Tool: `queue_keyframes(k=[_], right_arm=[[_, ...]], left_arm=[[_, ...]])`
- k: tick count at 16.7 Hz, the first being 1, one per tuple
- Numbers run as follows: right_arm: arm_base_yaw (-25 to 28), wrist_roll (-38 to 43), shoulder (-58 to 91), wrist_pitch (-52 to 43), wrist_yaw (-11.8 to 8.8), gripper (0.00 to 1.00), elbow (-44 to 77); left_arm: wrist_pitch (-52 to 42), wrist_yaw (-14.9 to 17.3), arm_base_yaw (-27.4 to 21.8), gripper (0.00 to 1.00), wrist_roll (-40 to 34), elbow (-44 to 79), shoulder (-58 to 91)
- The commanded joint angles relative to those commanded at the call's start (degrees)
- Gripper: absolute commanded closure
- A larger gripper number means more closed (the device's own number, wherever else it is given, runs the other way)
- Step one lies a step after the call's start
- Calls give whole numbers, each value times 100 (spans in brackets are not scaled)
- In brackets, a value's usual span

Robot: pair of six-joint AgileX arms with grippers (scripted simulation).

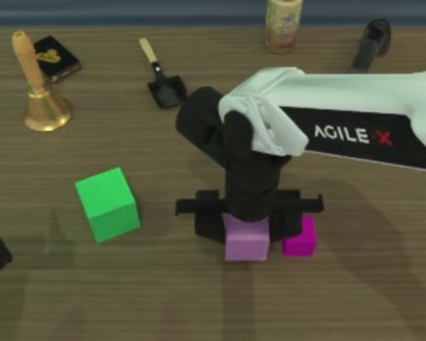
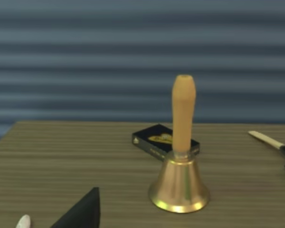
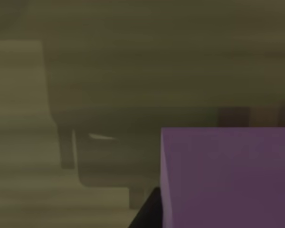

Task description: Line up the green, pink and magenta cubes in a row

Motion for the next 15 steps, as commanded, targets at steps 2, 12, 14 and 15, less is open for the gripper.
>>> queue_keyframes(k=[2,12,14,15], right_arm=[[0,0,0,0,0,85,0],[0,0,0,0,0,10,0],[0,0,0,0,0,0,0],[0,0,0,0,0,0,0]], left_arm=[[0,0,0,0,0,0,0],[0,0,0,0,0,0,0],[0,0,0,0,0,0,0],[0,0,0,0,0,0,0]])
